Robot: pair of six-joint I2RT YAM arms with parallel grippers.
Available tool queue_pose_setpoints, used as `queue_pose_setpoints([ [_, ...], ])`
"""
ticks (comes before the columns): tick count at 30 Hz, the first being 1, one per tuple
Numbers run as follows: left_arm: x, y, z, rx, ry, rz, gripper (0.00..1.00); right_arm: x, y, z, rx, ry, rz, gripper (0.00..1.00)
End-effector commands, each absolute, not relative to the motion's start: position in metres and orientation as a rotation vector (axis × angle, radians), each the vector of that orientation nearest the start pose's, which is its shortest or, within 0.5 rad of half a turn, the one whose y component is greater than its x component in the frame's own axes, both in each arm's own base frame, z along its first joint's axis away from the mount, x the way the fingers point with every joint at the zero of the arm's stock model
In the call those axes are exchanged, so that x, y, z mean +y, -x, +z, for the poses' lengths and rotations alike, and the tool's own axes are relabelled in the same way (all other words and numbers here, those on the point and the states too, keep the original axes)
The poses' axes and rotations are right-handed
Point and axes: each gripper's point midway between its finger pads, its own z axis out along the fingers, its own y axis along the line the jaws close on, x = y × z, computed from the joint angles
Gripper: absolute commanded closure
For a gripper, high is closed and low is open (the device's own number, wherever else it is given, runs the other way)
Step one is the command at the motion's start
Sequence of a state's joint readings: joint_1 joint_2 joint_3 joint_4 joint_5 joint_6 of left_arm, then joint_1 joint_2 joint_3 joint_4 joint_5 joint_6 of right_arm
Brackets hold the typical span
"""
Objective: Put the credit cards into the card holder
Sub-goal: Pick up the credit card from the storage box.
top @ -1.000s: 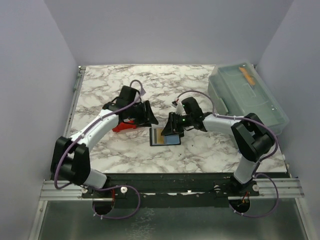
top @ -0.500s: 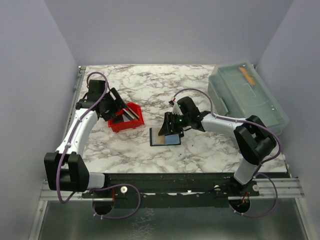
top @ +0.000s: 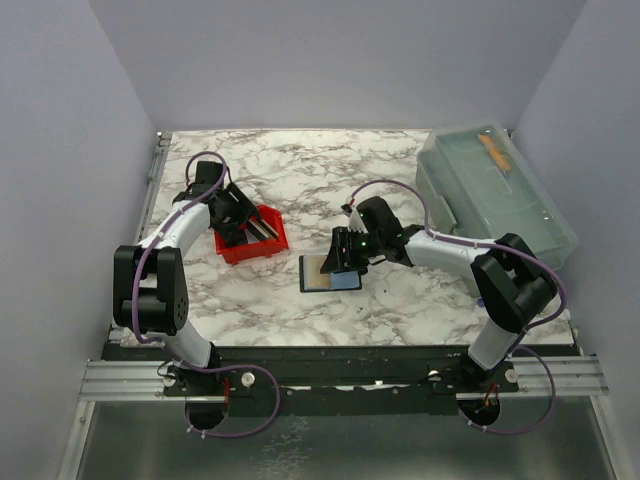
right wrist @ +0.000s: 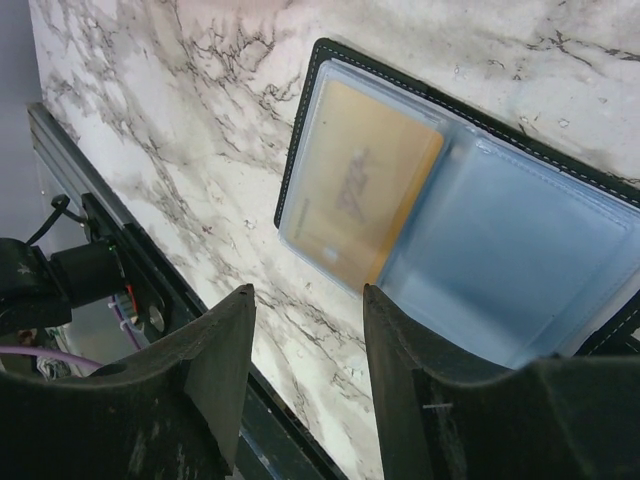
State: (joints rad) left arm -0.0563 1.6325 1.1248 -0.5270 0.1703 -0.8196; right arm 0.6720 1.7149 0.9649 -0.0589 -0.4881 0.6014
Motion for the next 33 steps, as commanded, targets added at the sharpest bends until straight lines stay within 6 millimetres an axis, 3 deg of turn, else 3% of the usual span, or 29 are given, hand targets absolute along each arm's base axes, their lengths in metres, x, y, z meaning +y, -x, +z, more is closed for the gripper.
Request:
queue_pose_setpoints([
  [1,-0.093,-0.391,0.096,2.401,0.901,-0.654,0.31,0.326,-0.253,0.070,2.571,0.344,1.094,0.49],
  [7,-0.103,-0.397,0.093,2.378,0.897,-0.745,0.36,0.328,-0.252,0.068,2.576,0.345,1.110,0.49],
  [18,-0.110,-0.402,0.102,2.318,0.876,-0.824,0.61,0.328,-0.250,0.067,2.578,0.336,1.120,0.49],
  [21,-0.110,-0.401,0.101,2.322,0.875,-0.819,0.63,0.328,-0.250,0.068,2.577,0.337,1.122,0.49],
  [22,-0.110,-0.400,0.100,2.327,0.875,-0.819,0.62,0.328,-0.250,0.068,2.576,0.336,1.122,0.49],
  [26,-0.105,-0.395,0.095,2.349,0.855,-0.770,0.36,0.329,-0.250,0.069,2.575,0.338,1.129,0.49],
  [29,-0.103,-0.390,0.087,2.374,0.826,-0.733,0.31,0.330,-0.249,0.068,2.575,0.341,1.140,0.49],
  [33,-0.095,-0.377,0.067,2.510,0.731,-0.532,0.24,0.333,-0.250,0.070,2.573,0.346,1.153,0.49],
])
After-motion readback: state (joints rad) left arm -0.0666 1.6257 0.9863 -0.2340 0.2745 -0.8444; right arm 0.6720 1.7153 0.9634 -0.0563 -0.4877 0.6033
